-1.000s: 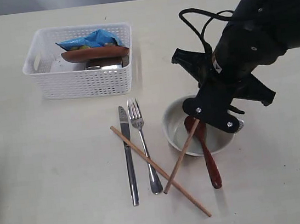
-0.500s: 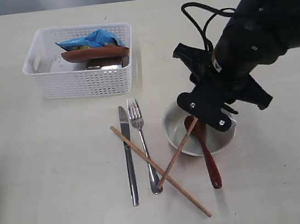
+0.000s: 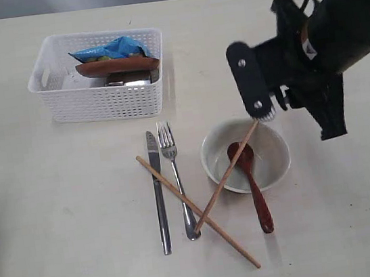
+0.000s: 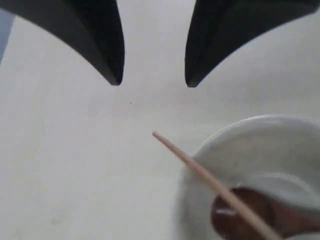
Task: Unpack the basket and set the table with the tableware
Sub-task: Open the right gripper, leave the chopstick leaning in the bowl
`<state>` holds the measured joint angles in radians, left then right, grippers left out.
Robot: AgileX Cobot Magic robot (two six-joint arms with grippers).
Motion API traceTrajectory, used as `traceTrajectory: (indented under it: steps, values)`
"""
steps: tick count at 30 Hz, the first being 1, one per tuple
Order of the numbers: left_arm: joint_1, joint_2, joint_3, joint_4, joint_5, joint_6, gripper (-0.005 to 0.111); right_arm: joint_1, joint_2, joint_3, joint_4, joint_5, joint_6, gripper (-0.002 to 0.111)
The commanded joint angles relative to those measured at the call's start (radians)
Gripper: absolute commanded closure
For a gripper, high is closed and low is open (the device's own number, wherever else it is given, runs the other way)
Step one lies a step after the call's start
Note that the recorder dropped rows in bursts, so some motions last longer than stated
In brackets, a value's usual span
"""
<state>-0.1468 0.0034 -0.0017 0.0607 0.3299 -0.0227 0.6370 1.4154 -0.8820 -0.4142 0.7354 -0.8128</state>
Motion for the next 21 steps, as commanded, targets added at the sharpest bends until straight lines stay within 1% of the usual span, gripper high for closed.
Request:
traceTrajectory:
  steps: [1, 3, 4, 5, 8, 11, 12, 14, 17, 19, 21]
  values:
    - [-0.006, -0.003, 0.002, -0.005, -0.010, 0.000, 0.107, -0.007, -0.088, -0.015, -0.010, 0.013, 0.501, 0.070]
    - [-0.006, -0.003, 0.002, -0.005, -0.010, 0.000, 0.107, -0.007, -0.104, -0.063, 0.009, 0.070, 0.703, 0.070]
    - [-0.006, -0.003, 0.002, -0.005, -0.010, 0.000, 0.107, -0.007, -0.104, -0.093, 0.035, 0.108, 0.769, 0.070]
    - [-0.006, -0.003, 0.002, -0.005, -0.010, 0.000, 0.107, -0.007, -0.101, -0.136, 0.096, 0.159, 0.794, 0.070]
    - [-0.006, -0.003, 0.002, -0.005, -0.010, 0.000, 0.107, -0.007, -0.064, -0.277, 0.351, 0.275, 0.779, 0.070]
    - [-0.006, -0.003, 0.002, -0.005, -0.010, 0.000, 0.107, 0.005, 0.000, -0.378, 0.635, 0.305, 0.779, 0.070]
    - [-0.006, -0.003, 0.002, -0.005, -0.010, 0.000, 0.107, 0.020, 0.029, -0.407, 0.688, 0.318, 0.771, 0.070]
    - [-0.006, -0.003, 0.002, -0.005, -0.010, 0.000, 0.107, 0.072, 0.086, -0.450, 0.688, 0.346, 0.775, 0.070]
    - [-0.006, -0.003, 0.002, -0.005, -0.010, 0.000, 0.107, 0.175, 0.179, -0.491, 0.601, 0.386, 0.826, 0.070]
    - [-0.006, -0.003, 0.002, -0.005, -0.010, 0.000, 0.107, 0.252, 0.240, -0.505, 0.536, 0.387, 0.862, 0.070]
    - [-0.006, -0.003, 0.002, -0.005, -0.010, 0.000, 0.107, 0.306, 0.290, -0.509, 0.503, 0.372, 0.879, 0.070]
